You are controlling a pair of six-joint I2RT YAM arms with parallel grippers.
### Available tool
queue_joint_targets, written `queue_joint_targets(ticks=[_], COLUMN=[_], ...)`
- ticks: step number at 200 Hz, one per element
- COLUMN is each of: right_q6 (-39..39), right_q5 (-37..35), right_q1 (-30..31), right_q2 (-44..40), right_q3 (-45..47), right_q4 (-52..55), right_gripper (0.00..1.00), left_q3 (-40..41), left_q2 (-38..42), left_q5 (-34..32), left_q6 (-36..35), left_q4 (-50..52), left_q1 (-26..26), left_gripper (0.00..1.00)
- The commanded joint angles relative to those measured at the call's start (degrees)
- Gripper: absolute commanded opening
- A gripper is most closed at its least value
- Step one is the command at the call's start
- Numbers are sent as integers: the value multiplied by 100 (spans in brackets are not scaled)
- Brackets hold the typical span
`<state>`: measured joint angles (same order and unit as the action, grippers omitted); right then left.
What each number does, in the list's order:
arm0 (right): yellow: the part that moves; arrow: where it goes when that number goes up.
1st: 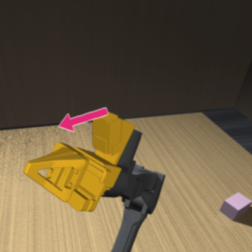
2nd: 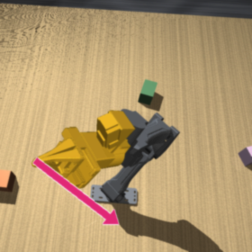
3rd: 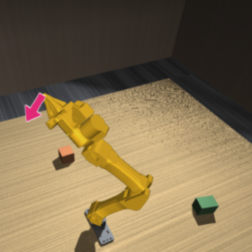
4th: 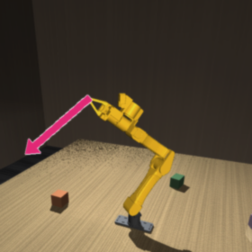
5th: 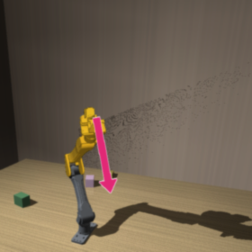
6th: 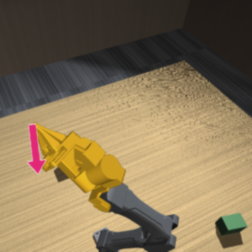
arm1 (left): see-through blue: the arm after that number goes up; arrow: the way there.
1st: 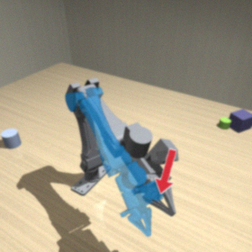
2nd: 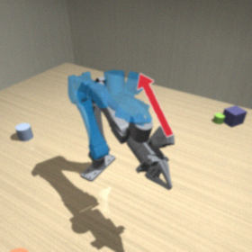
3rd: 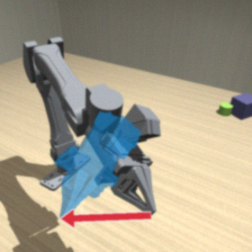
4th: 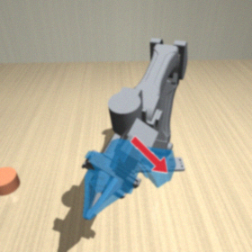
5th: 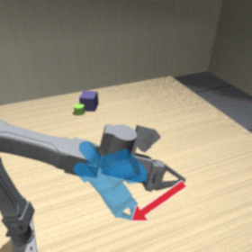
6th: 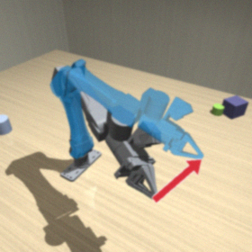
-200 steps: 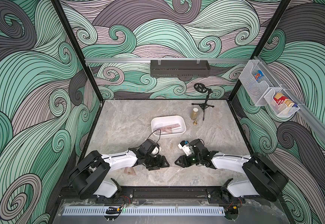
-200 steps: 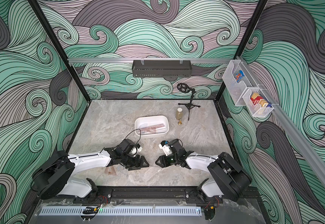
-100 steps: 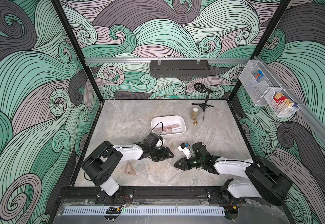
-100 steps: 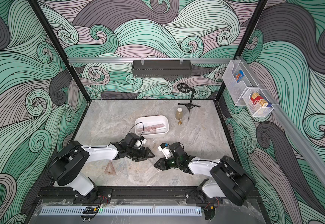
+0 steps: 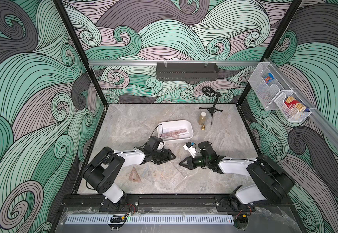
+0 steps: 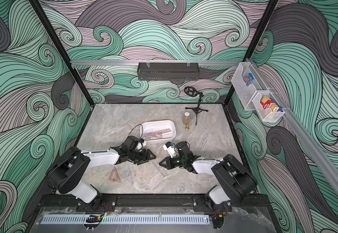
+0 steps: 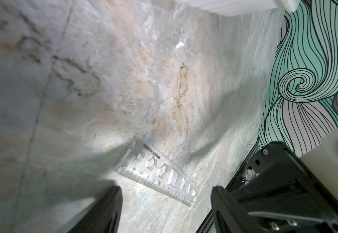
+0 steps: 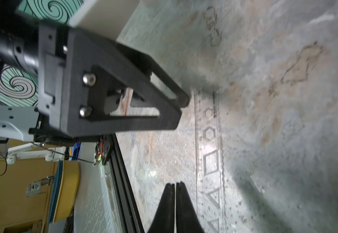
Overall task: Put the scattered rulers into the storage box
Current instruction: Pick up the ruler from the center of the board.
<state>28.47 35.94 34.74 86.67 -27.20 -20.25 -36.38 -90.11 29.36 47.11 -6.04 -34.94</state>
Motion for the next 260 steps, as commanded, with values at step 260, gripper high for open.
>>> queue_joint_targets(ticks=[260], right_q6=[264], right_q5=[-238], right_q1=[-161], right_q2=[529], right_q3=[522], right_q4=[-649], right_gripper=[5], left_q3=[588], left_q2=[-12], left_q5=[410], left_q6=[375], left_q4=[-818], left_q1=[-206], left_gripper=[73])
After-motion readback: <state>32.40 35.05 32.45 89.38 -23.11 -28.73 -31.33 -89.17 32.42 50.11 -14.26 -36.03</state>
